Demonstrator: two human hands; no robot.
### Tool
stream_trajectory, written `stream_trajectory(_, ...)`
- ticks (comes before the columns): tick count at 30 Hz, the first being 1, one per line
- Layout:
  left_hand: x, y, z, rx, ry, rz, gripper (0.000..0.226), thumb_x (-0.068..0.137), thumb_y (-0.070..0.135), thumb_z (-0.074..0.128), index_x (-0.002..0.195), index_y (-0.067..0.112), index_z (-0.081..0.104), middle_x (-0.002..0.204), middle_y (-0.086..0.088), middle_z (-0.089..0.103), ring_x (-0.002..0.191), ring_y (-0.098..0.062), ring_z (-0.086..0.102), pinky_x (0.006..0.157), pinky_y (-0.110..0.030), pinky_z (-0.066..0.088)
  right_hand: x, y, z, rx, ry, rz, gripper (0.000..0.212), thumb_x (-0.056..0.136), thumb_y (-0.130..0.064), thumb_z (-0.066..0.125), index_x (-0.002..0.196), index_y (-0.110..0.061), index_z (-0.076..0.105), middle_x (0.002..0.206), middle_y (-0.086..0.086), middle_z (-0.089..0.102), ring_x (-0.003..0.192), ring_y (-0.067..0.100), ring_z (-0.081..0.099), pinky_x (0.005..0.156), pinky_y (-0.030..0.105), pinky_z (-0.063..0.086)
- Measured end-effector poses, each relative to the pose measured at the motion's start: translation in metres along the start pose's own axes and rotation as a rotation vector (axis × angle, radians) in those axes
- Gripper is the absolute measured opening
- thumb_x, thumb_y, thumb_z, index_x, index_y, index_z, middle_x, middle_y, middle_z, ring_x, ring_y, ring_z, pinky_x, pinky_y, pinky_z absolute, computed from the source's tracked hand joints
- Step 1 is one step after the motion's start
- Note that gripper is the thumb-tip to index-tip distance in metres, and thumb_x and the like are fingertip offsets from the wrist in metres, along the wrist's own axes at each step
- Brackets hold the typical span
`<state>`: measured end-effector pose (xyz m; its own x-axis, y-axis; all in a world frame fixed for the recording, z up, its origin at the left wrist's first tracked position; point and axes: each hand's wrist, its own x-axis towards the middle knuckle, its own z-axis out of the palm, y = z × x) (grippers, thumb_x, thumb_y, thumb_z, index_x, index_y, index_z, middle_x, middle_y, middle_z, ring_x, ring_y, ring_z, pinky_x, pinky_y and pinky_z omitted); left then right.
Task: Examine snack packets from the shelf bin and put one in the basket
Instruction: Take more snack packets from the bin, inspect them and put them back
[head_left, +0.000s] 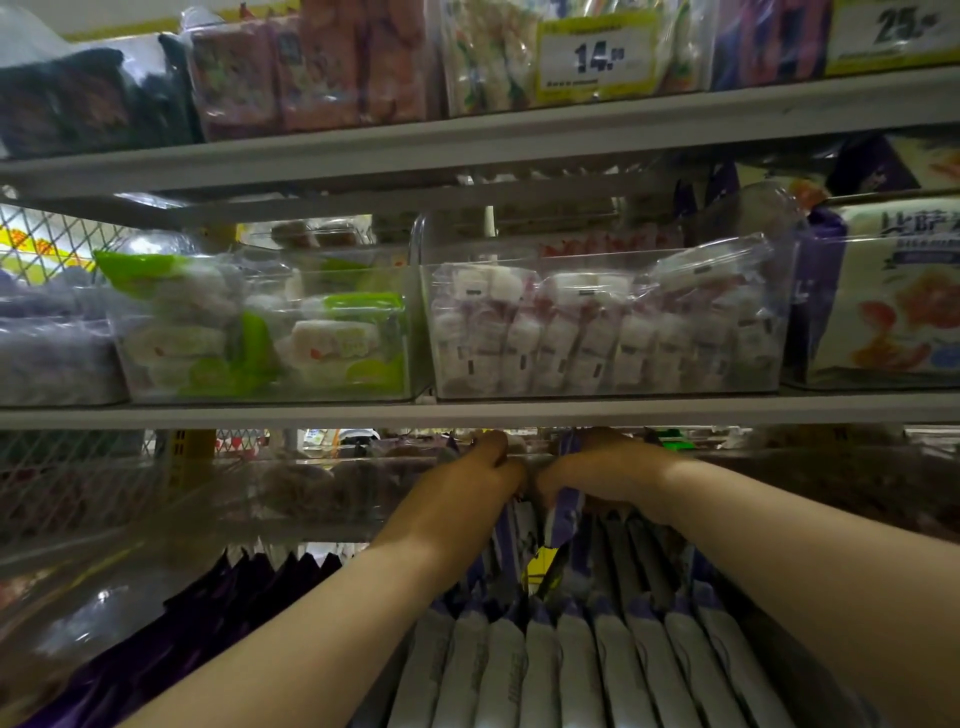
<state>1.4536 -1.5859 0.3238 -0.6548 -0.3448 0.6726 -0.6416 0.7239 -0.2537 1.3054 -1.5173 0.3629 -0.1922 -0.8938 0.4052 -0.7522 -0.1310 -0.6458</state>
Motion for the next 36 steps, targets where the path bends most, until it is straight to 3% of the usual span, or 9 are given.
stream_trajectory(6,-0.003,0.002,-0.003,0.057,0.021,0.037,0.048,0.086,-0.002,0.055,0.128,0.020,0.052,0.134,-0.002,0.037,0.106,-0.031,0.059,0.080,-0.043,0.050,-0.007,-0.003,0.002,-0.321,-0.069,-0.099,0.016,0.070,-0.018,0.073,0.064,-0.026,0.060,0.074,-0.007,0.059,0.075,0.009,0.056,0.069,0.029,0.049)
stream_trajectory(12,-0.015,0.009,-0.015,0.086,0.113,0.162,0.036,0.084,-0.003,0.055,0.116,0.011,0.062,0.121,-0.011,0.050,0.088,-0.039,0.063,0.063,-0.048,0.052,-0.002,0.008,-0.001,-0.205,-0.015,-0.147,0.022,0.069,-0.013,0.074,0.059,-0.026,0.060,0.063,-0.015,0.057,0.064,0.000,0.053,0.052,0.011,0.043)
stream_trajectory(14,-0.017,0.008,-0.020,0.089,0.122,0.198,0.034,0.077,-0.006,0.063,0.109,0.006,0.067,0.112,-0.014,0.057,0.074,-0.039,0.065,0.052,-0.045,0.053,-0.002,0.018,0.003,-0.170,-0.090,-0.158,0.020,0.071,-0.012,0.074,0.081,-0.028,0.069,0.084,-0.011,0.067,0.085,0.006,0.062,0.072,0.013,0.050)
stream_trajectory(16,-0.017,0.007,-0.020,0.089,0.143,0.163,0.039,0.080,-0.005,0.062,0.116,0.010,0.064,0.119,-0.010,0.054,0.081,-0.037,0.066,0.057,-0.040,0.054,-0.002,0.026,0.013,-0.268,-0.152,-0.199,0.050,0.072,-0.017,0.077,0.120,-0.024,0.062,0.120,-0.004,0.062,0.113,0.014,0.056,0.093,0.022,0.046)
stream_trajectory(19,-0.014,0.004,-0.015,0.118,0.119,0.063,0.049,0.088,0.000,0.048,0.133,0.020,0.051,0.131,-0.001,0.037,0.101,-0.029,0.060,0.065,-0.031,0.040,0.002,0.029,0.022,-0.349,-0.123,-0.354,0.066,0.077,-0.022,0.076,0.137,-0.022,0.048,0.136,-0.001,0.053,0.124,0.014,0.048,0.096,0.015,0.036)
stream_trajectory(25,-0.013,0.004,-0.014,0.160,0.099,0.083,0.048,0.089,-0.001,0.046,0.132,0.019,0.051,0.135,-0.003,0.037,0.100,-0.028,0.059,0.063,-0.029,0.032,-0.003,0.039,0.042,-0.814,0.029,-0.448,0.054,0.087,-0.046,0.060,0.133,-0.019,0.050,0.131,0.005,0.057,0.118,0.024,0.052,0.101,0.030,0.042)
stream_trajectory(30,-0.010,0.004,-0.012,0.207,0.039,0.085,0.045,0.089,-0.002,0.045,0.129,0.016,0.052,0.137,-0.006,0.036,0.100,-0.032,0.060,0.065,-0.035,0.037,-0.011,0.039,0.034,-0.842,-0.177,-0.323,0.044,0.091,-0.044,0.056,0.125,-0.017,0.056,0.126,0.007,0.059,0.116,0.027,0.055,0.092,0.032,0.045)
stream_trajectory(34,-0.007,0.005,-0.007,0.211,0.012,0.102,0.040,0.091,-0.002,0.045,0.128,0.013,0.052,0.143,-0.010,0.034,0.101,-0.035,0.060,0.070,-0.041,0.045,-0.017,0.049,0.036,-1.003,-0.298,-0.330,0.040,0.098,-0.039,0.039,0.127,-0.016,0.056,0.137,0.011,0.050,0.128,0.030,0.040,0.107,0.042,0.037)
stream_trajectory(36,-0.005,0.006,-0.006,0.221,-0.014,0.098,0.040,0.094,0.001,0.046,0.131,0.015,0.050,0.147,-0.010,0.030,0.104,-0.035,0.060,0.068,-0.038,0.043,-0.013,0.047,0.037,-1.050,-0.350,-0.303,0.039,0.098,-0.035,0.040,0.124,-0.014,0.059,0.132,0.012,0.055,0.124,0.033,0.046,0.105,0.045,0.038)
